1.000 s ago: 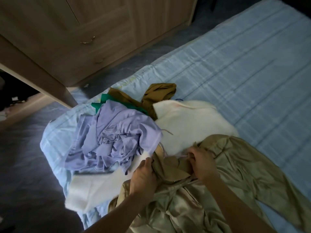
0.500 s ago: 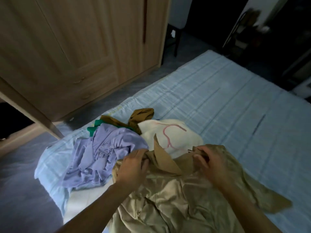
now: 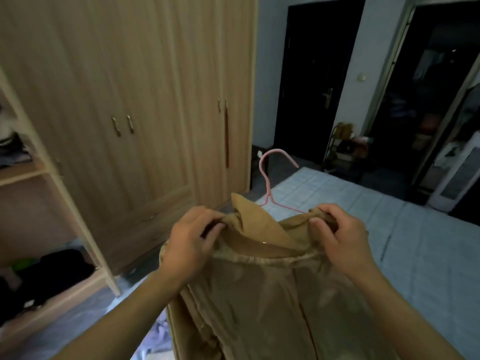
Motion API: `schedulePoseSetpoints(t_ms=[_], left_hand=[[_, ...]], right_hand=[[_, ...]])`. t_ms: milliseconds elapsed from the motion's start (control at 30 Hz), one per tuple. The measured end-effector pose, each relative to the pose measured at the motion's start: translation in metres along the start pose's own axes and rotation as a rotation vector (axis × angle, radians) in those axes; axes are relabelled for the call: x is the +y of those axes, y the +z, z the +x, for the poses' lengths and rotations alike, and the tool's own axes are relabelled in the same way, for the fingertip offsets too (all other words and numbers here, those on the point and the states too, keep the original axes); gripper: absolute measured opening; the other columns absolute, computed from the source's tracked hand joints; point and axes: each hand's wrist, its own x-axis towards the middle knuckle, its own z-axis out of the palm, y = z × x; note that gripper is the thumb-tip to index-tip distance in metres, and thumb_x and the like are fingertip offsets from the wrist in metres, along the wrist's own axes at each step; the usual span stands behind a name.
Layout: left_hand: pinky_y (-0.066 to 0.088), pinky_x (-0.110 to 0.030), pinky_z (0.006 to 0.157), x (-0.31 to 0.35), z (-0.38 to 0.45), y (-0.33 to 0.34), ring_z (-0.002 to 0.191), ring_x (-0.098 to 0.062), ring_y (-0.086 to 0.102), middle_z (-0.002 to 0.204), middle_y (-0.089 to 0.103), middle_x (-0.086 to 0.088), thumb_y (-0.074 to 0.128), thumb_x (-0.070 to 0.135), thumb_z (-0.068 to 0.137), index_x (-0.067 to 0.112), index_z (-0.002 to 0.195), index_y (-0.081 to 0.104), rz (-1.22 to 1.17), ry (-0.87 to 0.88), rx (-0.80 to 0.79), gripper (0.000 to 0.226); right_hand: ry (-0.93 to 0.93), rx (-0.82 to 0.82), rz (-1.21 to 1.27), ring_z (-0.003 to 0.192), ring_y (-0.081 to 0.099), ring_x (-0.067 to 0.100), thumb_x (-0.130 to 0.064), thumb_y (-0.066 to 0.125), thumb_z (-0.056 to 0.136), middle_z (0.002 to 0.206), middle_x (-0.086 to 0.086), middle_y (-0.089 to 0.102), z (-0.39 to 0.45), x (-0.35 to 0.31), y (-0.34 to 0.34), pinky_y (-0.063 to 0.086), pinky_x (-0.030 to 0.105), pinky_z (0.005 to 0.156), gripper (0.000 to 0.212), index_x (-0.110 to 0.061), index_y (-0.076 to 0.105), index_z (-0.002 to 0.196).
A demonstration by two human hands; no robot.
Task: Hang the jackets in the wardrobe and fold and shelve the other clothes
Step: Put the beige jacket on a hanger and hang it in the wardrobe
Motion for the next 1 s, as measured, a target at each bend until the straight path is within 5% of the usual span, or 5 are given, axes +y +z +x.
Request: schedulePoseSetpoints(t_ms=[300,567,767,900,1000], left_hand=[[0.052,-0.032,0.075,0.029,0.015,-0.139,0.085,-0.004,0.060,0.089,0.063,0.011,0.069,0.025,0.089,0.021,0.092,0.071,0.133,0.023,0.064,0.006],[0.026,-0.019,0.112,0.010,0.009,-0.277,0.133,0.000,0.035,0.143,0.046,0.015,0.058,0.033,0.096,0.028,0.144,0.045,0.272,0.059,-0.358,0.050],[0.045,-0.020,0.086,-0.021,-0.017,-0.373,0.095,-0.005,0.057,0.101,0.064,0.006,0.071,0.008,0.084,0.017,0.111,0.064,0.126,-0.072,-0.456,0.029],[0.049,-0.035,0.071,-0.055,-0.054,-0.438,0.078,-0.015,0.060,0.079,0.063,0.007,0.076,0.013,0.079,0.021,0.083,0.064,0.189,-0.031,-0.288,0.015],[0.041,-0.025,0.063,-0.072,-0.086,-0.476,0.072,-0.014,0.053,0.079,0.055,0.007,0.070,0.001,0.080,0.018,0.080,0.060,0.287,0.111,-0.164,0.020]], right_hand=[[-0.105,0.038,0.156,0.084,0.059,-0.006,-0.025,0.066,0.091,0.086,-0.022,0.064,0.014,-0.103,0.007,0.044,0.012,0.068,0.020,-0.044,0.060,0.092],[-0.271,-0.074,0.244,0.086,0.061,-0.004,-0.017,0.067,0.089,0.087,-0.015,0.068,0.010,-0.231,0.066,0.044,0.004,0.069,0.013,-0.027,0.067,0.097],[-0.371,-0.157,0.277,0.087,0.061,-0.004,-0.020,0.067,0.089,0.088,-0.020,0.066,-0.008,-0.331,0.112,0.045,0.004,0.071,0.012,-0.029,0.066,0.097],[-0.413,-0.185,0.274,0.085,0.062,-0.004,-0.014,0.068,0.088,0.087,-0.018,0.067,-0.021,-0.385,0.146,0.043,0.003,0.072,0.014,-0.027,0.067,0.094],[-0.427,-0.200,0.282,0.085,0.063,-0.001,-0.014,0.069,0.088,0.086,-0.014,0.069,-0.030,-0.421,0.171,0.043,0.004,0.071,0.015,-0.028,0.066,0.093]])
